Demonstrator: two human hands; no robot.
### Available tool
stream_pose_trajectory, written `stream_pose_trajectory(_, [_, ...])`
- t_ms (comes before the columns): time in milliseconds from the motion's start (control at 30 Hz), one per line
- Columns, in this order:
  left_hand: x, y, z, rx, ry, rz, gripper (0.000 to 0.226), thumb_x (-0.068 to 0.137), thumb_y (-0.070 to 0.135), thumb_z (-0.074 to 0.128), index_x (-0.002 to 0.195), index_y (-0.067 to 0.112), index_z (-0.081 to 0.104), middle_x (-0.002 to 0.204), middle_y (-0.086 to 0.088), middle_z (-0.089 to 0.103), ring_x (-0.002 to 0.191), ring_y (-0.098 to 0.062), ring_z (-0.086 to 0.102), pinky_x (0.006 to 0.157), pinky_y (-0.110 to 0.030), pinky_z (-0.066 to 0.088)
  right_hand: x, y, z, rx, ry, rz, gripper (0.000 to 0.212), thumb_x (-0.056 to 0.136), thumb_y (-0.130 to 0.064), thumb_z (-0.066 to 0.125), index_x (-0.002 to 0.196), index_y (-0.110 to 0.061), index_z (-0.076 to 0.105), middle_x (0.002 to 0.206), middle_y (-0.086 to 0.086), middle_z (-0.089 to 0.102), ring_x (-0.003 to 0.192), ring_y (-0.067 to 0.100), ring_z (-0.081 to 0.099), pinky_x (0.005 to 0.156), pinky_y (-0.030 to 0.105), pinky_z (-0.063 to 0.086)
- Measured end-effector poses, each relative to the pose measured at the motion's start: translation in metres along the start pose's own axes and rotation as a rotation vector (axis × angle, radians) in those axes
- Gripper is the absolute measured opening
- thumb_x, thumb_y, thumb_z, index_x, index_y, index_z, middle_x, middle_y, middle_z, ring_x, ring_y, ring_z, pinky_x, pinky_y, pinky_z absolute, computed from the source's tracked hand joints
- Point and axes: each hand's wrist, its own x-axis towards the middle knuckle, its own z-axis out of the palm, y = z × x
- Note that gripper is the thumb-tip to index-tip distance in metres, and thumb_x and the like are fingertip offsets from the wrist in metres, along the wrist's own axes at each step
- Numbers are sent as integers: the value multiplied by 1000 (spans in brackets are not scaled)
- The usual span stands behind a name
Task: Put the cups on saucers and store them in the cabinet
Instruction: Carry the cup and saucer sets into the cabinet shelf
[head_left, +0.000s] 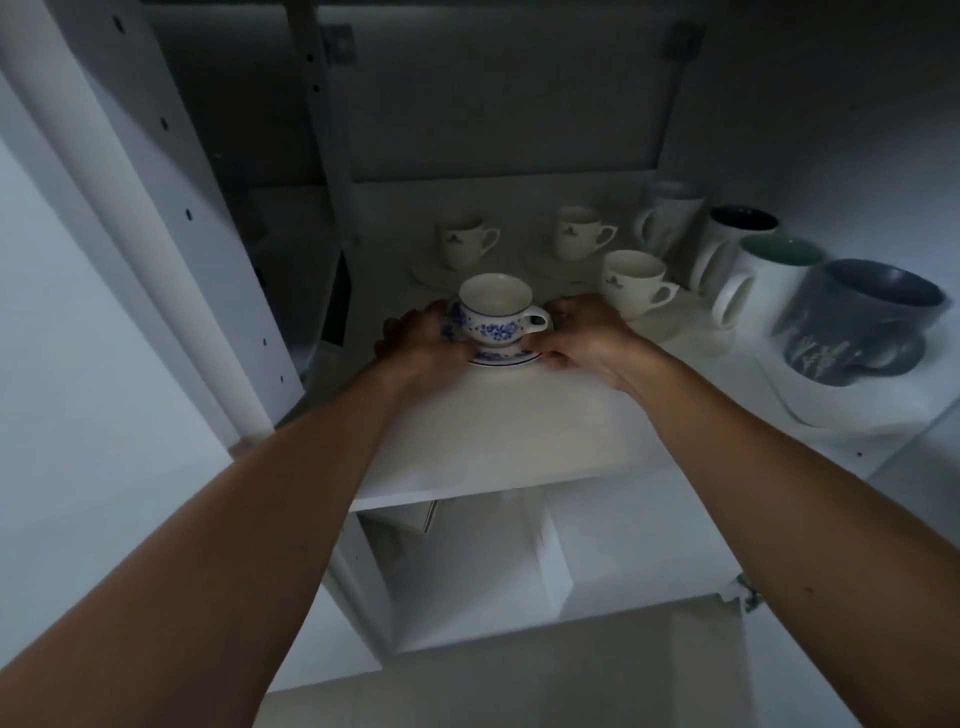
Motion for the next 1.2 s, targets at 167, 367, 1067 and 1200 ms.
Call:
stream_pose_trajectory(167, [14, -1, -6, 42, -47, -43, 83, 65, 56, 55, 144, 35, 39, 148, -5, 46, 137, -36, 34, 112, -43, 32, 15, -3, 2, -31, -53, -8, 38, 77, -4, 82, 111, 5, 67, 77, 15, 64, 60, 16, 55, 47, 19, 48])
stream_pose_trajectory(367, [20, 2, -9, 62, -79, -59, 95, 54, 61, 57, 144, 35, 40, 148, -3, 47, 136, -32, 41, 111, -44, 36, 22, -4, -4, -16, -118, 6, 44, 77, -7, 83, 117, 3, 67, 72, 8, 63, 53, 9, 53, 47, 15, 48])
stream_pose_trajectory(1067, [-91, -7, -14, 133, 10, 114, 83, 85, 54, 58, 154, 37, 15, 148, -11, 35, 138, -37, 26, 107, -46, 28, -106, -24, -23, -351, -53, 30, 94, 78, -41, 81, 155, -27, 29, 142, 7, 50, 127, 20, 51, 102, 31, 44])
stream_pose_trajectory(1200, [-107, -1, -27, 191, -49, 169, 85, 84, 55, 58, 154, 36, 14, 154, -5, 28, 141, -35, 20, 112, -49, 25, -139, -34, -24, -423, -43, 25, 93, 81, -50, 75, 156, -29, 24, 160, 1, 31, 145, 19, 32, 108, 26, 29])
